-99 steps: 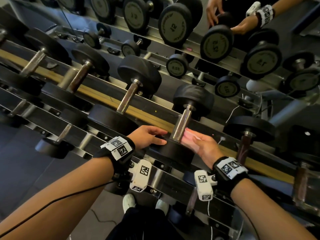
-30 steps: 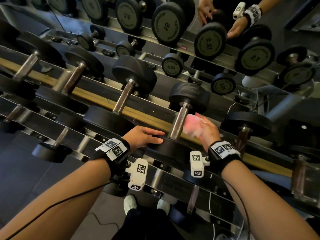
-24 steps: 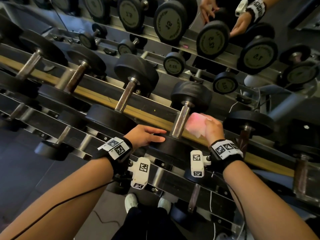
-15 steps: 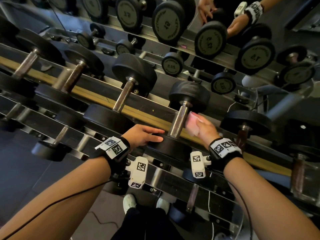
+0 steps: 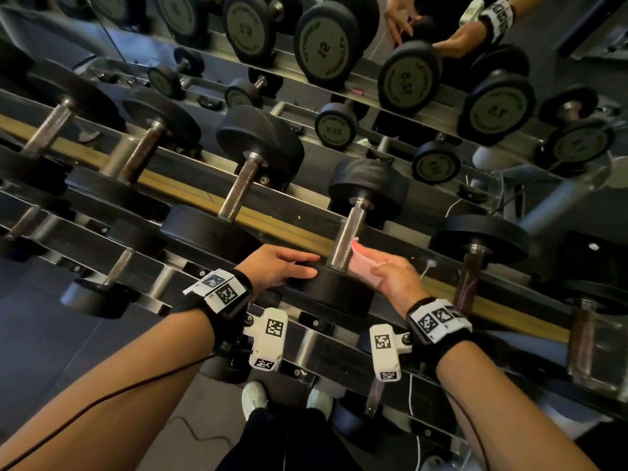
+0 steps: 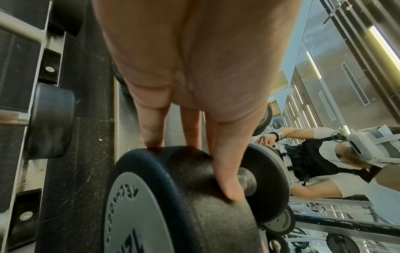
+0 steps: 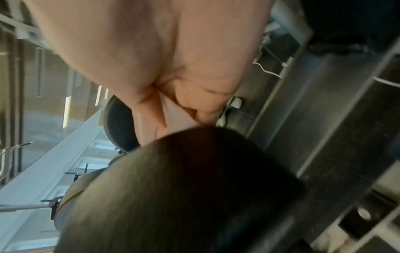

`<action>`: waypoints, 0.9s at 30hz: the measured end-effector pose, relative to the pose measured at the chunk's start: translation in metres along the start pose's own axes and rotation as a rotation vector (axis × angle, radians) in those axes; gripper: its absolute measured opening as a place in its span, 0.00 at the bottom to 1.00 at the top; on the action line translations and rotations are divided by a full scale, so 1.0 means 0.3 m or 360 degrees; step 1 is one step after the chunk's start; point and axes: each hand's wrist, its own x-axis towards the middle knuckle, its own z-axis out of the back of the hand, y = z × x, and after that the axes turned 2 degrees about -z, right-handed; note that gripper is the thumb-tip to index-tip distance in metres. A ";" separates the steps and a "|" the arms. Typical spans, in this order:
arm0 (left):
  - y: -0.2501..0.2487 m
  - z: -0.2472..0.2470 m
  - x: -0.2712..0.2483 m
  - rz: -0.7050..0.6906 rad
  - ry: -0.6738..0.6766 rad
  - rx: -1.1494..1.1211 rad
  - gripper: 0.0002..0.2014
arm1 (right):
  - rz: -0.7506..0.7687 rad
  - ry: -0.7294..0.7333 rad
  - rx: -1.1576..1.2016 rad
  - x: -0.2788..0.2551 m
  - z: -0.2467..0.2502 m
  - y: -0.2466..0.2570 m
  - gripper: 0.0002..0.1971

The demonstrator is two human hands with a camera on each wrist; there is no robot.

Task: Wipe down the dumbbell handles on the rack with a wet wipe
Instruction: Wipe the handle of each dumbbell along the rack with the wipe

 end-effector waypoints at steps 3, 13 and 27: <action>0.001 0.000 0.003 0.0012 -0.0015 0.0002 0.18 | 0.0036 -0.0213 0.0291 0.026 0.033 0.046 0.24; -0.001 -0.001 0.003 0.0009 -0.0019 -0.0033 0.19 | -0.0107 -0.0030 0.0457 0.145 -0.032 0.051 0.33; -0.010 0.004 0.004 0.0046 0.0003 -0.0025 0.17 | 0.0038 -0.0285 0.0513 0.075 0.010 0.144 0.19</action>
